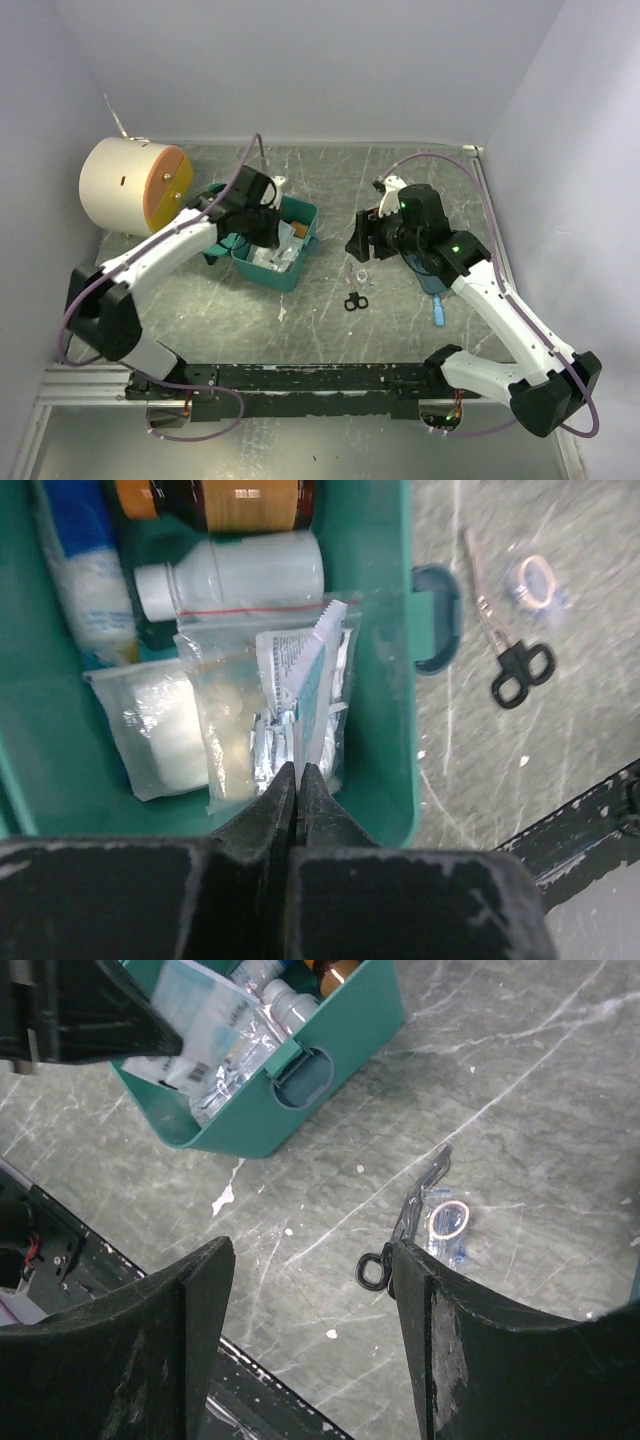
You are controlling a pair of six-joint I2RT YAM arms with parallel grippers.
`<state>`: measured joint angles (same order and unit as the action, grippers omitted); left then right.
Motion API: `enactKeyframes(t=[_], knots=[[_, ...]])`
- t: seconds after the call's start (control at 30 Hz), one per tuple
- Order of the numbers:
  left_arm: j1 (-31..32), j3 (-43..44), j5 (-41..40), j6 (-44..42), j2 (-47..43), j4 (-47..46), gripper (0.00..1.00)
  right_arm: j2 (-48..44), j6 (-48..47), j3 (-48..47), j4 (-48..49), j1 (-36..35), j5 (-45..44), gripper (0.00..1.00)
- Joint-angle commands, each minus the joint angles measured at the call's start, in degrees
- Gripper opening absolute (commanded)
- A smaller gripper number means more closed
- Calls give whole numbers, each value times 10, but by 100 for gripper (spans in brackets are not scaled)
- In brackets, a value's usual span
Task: Organize the medicine kit
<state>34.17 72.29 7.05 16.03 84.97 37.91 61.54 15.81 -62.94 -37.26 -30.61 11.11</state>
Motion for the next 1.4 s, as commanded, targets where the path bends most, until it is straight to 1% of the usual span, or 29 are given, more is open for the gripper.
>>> enactKeyframes(t=[0.0, 0.1, 0.23, 0.33, 0.43, 0.5, 0.6, 0.77, 0.87, 0.93, 1.0, 1.2, 1.37], knots=[[-4, 29, 59, -9, 61, 36, 7, 4, 24, 18, 28, -2, -7, 65], [-7, 45, 90, -6, 100, 37, 7, 10, 35, 26, 36, -2, -3, 65], [-8, 55, 99, 3, 135, 40, 8, 12, 44, 40, 52, -1, 4, 65], [-8, 56, 74, 9, 140, 46, 21, 14, 46, 44, 54, -2, -7, 65], [-8, 65, 45, 9, 130, 60, 34, 18, 52, 47, 53, -2, -37, 65], [-8, 73, 36, 7, 119, 69, 39, 22, 63, 49, 50, -1, -78, 65], [-8, 81, 27, -8, 106, 85, 44, 34, 91, 51, 44, -1, -177, 65], [-8, 76, 13, -20, 70, 96, 48, 49, 127, 92, 48, 9, -334, 65], [-8, 67, 13, -34, 40, 85, 50, 63, 140, 104, 45, 20, -388, 67], [-8, 52, 10, -49, 15, 66, 52, 69, 147, 113, 45, 44, -400, 69], [-8, 30, 20, -71, -17, 43, 52, 71, 150, 125, 50, 70, -397, 71], [-7, -61, 46, -79, -150, -63, 52, 69, 169, 165, 63, 157, -365, 74], [-6, -133, -5, -36, -282, -149, 54, 82, 181, 177, 54, 194, -376, 72]])
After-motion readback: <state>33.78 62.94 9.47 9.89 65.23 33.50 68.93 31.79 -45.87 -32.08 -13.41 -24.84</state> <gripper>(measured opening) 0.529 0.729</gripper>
